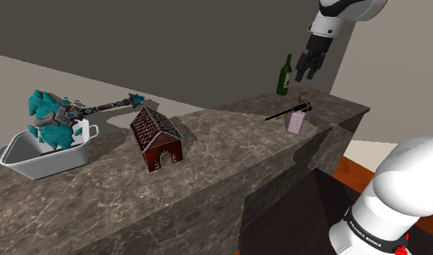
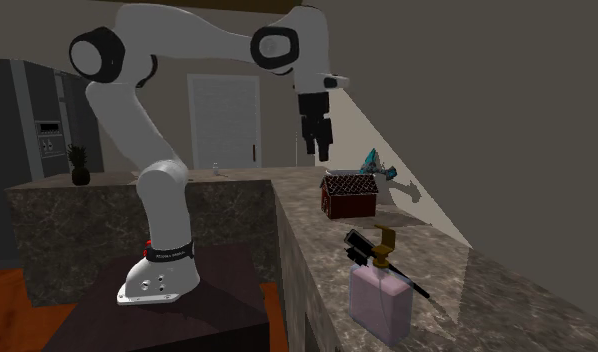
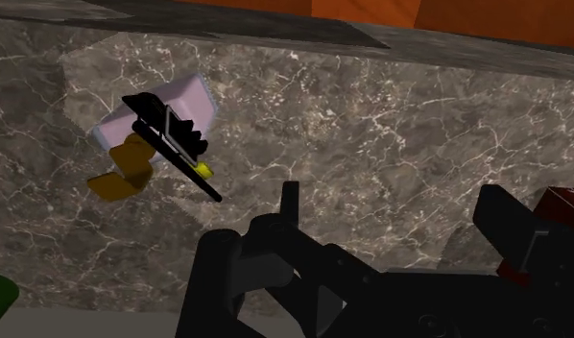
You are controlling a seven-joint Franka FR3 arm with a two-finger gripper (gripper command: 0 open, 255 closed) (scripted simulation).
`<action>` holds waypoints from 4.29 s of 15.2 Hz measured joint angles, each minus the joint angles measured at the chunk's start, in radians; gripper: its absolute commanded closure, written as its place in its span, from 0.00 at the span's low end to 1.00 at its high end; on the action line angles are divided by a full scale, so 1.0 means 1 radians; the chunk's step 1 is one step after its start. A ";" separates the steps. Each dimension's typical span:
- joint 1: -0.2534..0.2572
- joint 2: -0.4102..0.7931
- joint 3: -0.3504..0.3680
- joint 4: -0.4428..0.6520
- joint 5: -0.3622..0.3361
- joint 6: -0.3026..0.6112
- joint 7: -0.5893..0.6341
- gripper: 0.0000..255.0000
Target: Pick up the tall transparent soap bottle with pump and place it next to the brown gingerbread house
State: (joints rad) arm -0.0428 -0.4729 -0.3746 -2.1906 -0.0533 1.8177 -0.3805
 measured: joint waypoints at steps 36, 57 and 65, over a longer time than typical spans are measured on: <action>-0.121 0.778 -0.265 0.422 0.422 0.127 -0.568 1.00; -0.119 0.733 -0.280 0.544 0.380 -0.025 -0.520 1.00; -0.129 0.730 -0.285 0.645 0.372 -0.126 -0.501 1.00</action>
State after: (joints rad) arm -0.1714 0.2569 -0.6592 -1.5457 0.3189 1.6912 -0.8819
